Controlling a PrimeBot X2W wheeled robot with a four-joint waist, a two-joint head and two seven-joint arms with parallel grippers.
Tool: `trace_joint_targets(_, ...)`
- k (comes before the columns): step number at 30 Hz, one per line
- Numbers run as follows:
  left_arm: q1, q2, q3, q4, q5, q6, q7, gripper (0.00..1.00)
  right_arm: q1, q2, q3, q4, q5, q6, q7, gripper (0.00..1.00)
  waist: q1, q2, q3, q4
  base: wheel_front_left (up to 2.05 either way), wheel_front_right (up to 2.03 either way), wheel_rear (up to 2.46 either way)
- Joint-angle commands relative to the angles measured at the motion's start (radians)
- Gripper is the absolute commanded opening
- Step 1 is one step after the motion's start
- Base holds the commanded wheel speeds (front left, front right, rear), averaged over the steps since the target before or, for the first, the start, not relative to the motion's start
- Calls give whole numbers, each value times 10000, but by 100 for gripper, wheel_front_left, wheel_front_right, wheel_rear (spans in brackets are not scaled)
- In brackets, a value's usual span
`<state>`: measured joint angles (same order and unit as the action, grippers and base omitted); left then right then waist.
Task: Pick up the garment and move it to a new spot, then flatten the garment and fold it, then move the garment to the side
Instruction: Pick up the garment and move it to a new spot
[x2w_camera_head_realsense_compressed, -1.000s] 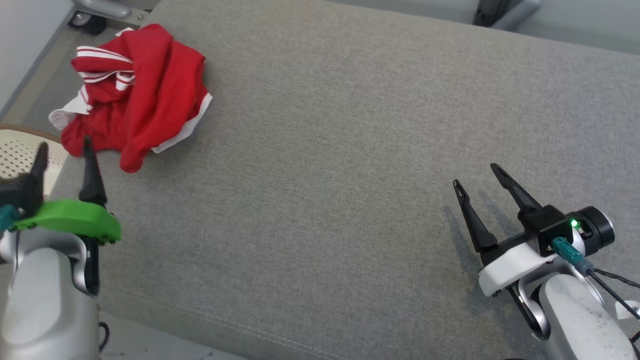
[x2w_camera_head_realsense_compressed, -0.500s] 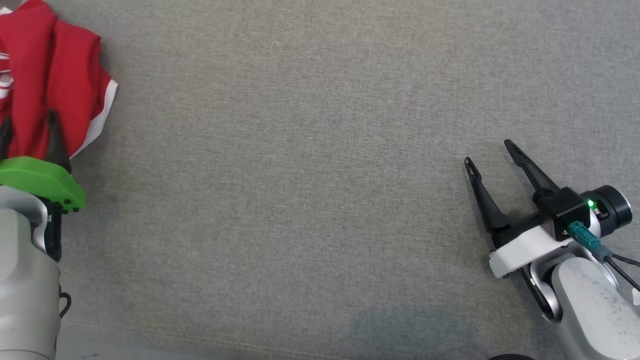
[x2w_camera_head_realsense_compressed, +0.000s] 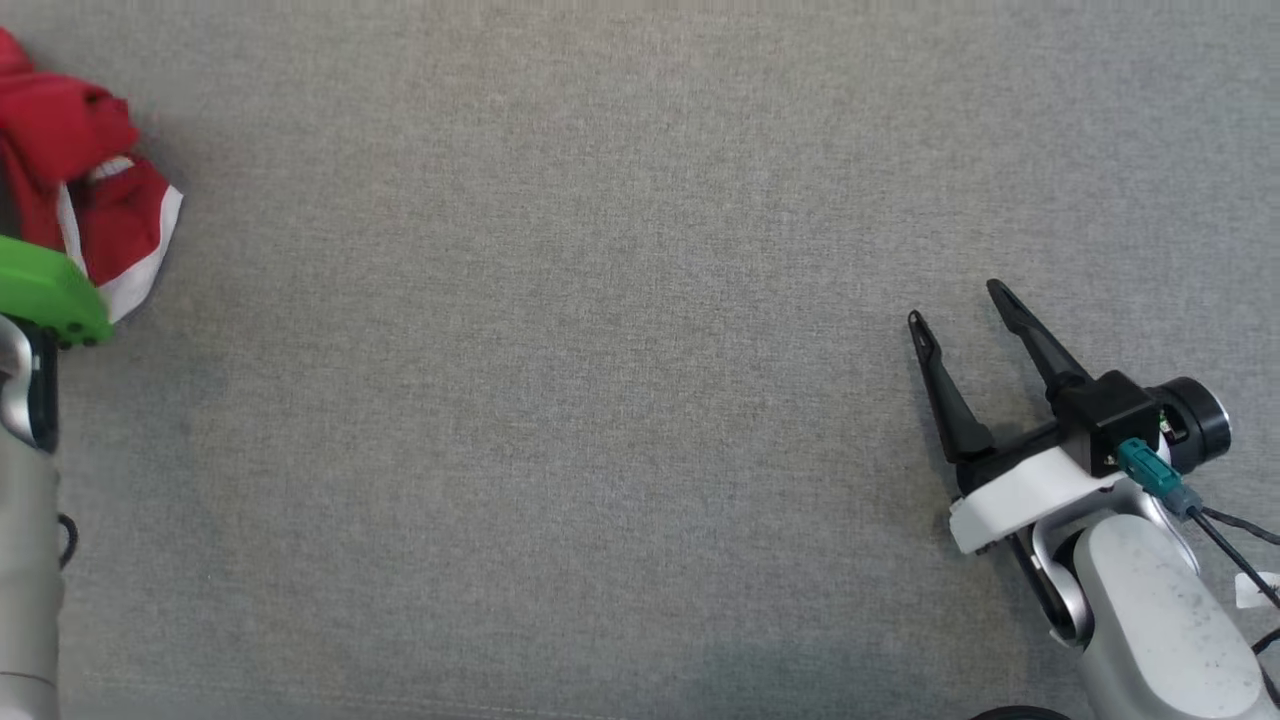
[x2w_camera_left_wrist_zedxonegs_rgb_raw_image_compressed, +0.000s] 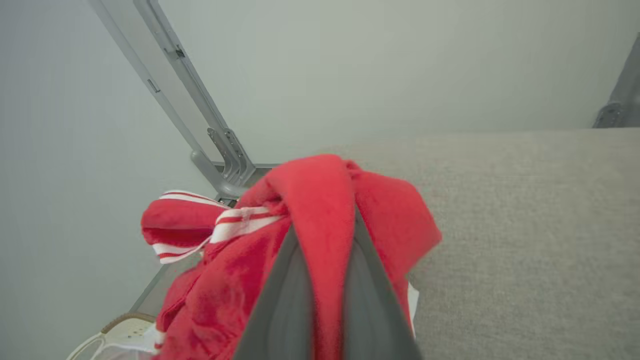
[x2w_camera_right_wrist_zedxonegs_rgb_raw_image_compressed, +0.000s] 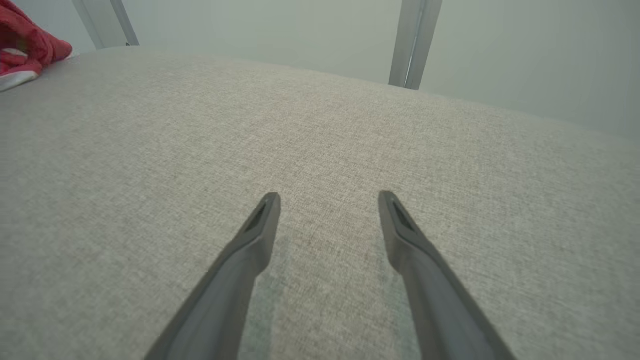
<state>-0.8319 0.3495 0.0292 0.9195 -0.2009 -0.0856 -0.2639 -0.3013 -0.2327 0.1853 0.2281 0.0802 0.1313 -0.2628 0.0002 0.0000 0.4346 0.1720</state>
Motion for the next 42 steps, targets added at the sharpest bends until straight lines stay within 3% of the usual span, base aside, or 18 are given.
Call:
trace_joint_targets(1, 3, 219, -120, -644, 257, -91, -10, 0, 114, 142, -25, 99, 111, -10, -30, 100, -2, 0, -578, -131, 0, 0, 0)
trace_joint_targets(9, -538, 610, -1408, -3326, 965, -430, -10, 0, 740, 1074, -236, 376, 269, -10, -30, 100, -2, 0, -2032, -728, 0, 0, 0)
trace_joint_targets(16, -1056, 304, -3240, -4708, 238, -449, -10, 0, 1152, 1430, -456, 440, 348, -10, -30, 100, -2, 0, -2600, -1489, 0, 0, 0)
trace_joint_targets(19, -1054, -130, -4230, -5338, -450, -432, -10, 0, 1333, 1510, -709, 468, 396, -10, -30, 100, -2, 0, -2762, -1971, 0, 0, 0)
trace_joint_targets(28, -381, -1897, -5281, -5850, -1334, -434, -10, 0, 1418, 1678, -873, 449, 398, -10, -30, 100, -2, 0, -2713, -2936, 0, 0, 0)
trace_joint_targets(33, 581, -2477, -5926, -5132, -1474, -435, -4, 0, 1308, 1730, -835, 497, 481, -10, -30, 100, -2, 0, -2509, -3361, 0, 0, 0)
trace_joint_targets(34, 853, -2535, -6073, -4672, -1570, -435, -2, 33, 1277, 1732, -823, 516, 498, -10, -30, 100, -2, 0, -2478, -3429, 0, 0, 0)
trace_joint_targets(35, 1043, -2595, -6171, -4349, -1740, -435, -10, 100, 1250, 1732, -800, 523, 508, -10, -30, 100, -2, 0, -2444, -3487, 0, 0, 0)
trace_joint_targets(38, 1753, -2649, -6490, -3436, -2062, -435, -8, 100, 1225, 1741, -788, 521, 512, -10, -30, 100, -2, 0, -2397, -3564, 0, 0, 0)
trace_joint_targets(42, 2686, -2677, -5936, -3215, -2203, -436, -8, 100, 1295, 1749, -960, 489, 463, -10, -30, 100, -2, 0, -2459, -3413, 0, 0, 0)
